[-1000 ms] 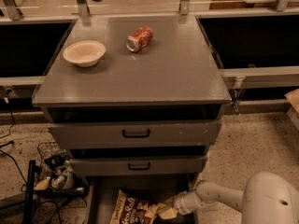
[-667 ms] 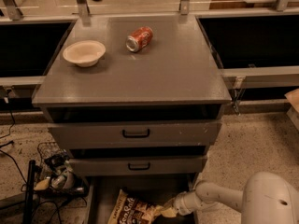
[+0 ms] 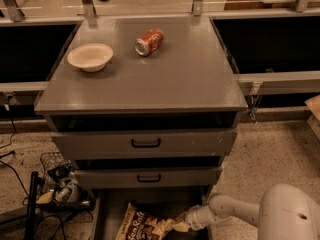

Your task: Pick brown chip bag from bottom drawer and place on counter

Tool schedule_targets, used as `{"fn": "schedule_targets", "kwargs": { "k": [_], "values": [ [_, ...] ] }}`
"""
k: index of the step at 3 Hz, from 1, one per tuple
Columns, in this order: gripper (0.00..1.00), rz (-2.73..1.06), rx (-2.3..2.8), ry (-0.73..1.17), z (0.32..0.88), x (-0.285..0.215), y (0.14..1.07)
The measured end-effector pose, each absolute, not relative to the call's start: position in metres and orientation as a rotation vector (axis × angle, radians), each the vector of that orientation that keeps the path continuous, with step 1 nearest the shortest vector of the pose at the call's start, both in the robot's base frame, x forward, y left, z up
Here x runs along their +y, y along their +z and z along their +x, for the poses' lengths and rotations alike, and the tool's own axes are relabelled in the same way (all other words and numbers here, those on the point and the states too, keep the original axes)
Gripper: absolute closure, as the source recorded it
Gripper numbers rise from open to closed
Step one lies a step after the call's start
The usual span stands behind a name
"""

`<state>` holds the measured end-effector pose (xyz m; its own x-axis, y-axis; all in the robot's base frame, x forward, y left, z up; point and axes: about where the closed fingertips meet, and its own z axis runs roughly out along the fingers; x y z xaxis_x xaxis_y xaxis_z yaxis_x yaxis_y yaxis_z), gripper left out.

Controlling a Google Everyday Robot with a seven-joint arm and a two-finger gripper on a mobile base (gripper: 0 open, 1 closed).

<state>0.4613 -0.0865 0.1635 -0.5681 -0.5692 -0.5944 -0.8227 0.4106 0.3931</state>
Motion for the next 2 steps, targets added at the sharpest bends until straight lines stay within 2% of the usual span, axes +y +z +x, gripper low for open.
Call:
{"fn": "schedule_targets", "kwargs": {
  "k": [2],
  "values": [
    [1.00, -1.242, 2.282, 0.963, 0.456, -0.079, 0.191]
  ]
}}
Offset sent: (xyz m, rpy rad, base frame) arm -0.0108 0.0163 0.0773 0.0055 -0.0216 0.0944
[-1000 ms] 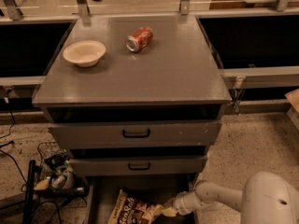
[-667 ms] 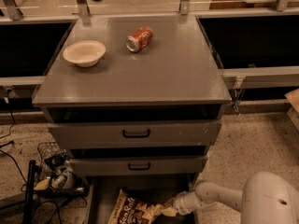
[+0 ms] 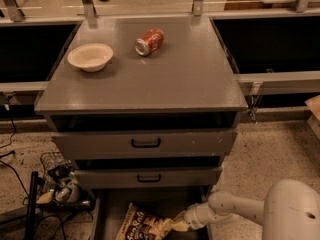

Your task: Pick brown chip bag from bottom drawer and place on counter

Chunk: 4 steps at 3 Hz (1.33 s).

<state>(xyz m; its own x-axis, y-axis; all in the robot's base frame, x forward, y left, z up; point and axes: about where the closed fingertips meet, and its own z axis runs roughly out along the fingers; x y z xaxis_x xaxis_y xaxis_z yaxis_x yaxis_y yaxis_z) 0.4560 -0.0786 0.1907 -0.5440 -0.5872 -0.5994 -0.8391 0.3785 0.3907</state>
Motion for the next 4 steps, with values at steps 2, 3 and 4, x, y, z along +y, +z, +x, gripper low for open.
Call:
{"fn": "schedule_targets", "kwargs": {
  "k": [2, 3, 4],
  "values": [
    [1.00, -1.368, 2.217, 0.970, 0.440, -0.059, 0.297],
    [1.00, -1.421, 2.186, 0.938, 0.435, -0.056, 0.340],
    [1.00, -1.461, 2.135, 0.874, 0.435, -0.056, 0.391]
  ]
}}
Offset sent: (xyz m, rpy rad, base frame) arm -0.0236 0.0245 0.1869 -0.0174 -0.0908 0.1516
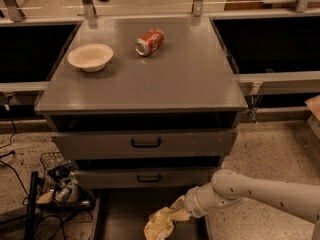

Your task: Pick brown chip bag from bottom drawer and place on counter

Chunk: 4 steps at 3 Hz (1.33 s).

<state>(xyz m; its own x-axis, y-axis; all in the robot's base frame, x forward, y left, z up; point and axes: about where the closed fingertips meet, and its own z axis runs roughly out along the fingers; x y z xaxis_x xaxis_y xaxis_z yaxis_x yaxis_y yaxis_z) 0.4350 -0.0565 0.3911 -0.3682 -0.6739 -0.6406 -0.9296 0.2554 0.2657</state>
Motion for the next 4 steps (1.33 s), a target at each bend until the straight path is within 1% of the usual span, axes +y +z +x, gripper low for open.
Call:
{"fn": "schedule_targets", "kwargs": {
  "k": [1, 2, 4],
  "values": [
    [1.00, -1.461, 2.137, 0.880, 0.435, -0.056, 0.390],
    [1.00, -1.467, 2.123, 0.838, 0.434, -0.058, 0.415],
    [1.00, -1.542, 2.086, 0.622, 0.421, -0.052, 0.513]
  ]
}}
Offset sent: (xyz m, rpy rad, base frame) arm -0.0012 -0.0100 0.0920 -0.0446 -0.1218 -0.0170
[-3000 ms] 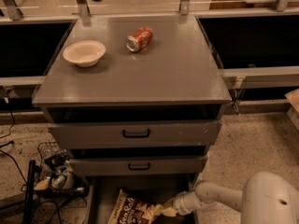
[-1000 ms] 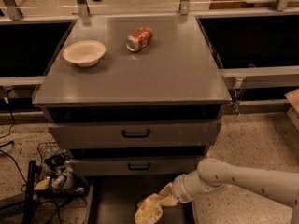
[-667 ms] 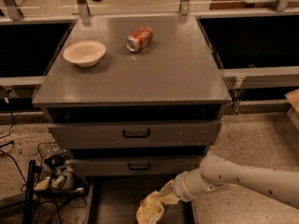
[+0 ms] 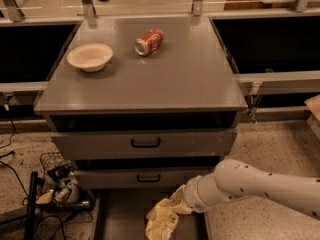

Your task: Pick brown chip bag from bottom drawer and place on counter

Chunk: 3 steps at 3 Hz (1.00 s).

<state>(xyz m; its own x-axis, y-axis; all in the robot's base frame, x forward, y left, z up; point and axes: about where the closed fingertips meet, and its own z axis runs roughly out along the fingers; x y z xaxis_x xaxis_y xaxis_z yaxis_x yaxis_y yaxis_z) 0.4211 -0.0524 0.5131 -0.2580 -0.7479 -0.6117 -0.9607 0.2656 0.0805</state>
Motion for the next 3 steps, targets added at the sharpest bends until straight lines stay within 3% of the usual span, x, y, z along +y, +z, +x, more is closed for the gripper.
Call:
{"fn": "schedule_targets", "kwargs": {
  "k": [1, 3],
  "values": [
    [1.00, -1.559, 2.054, 0.493, 0.4174, -0.0561, 0.5640],
    [1.00, -1.532, 2.063, 0.502, 0.4221, -0.0595, 0.5623]
  ]
}}
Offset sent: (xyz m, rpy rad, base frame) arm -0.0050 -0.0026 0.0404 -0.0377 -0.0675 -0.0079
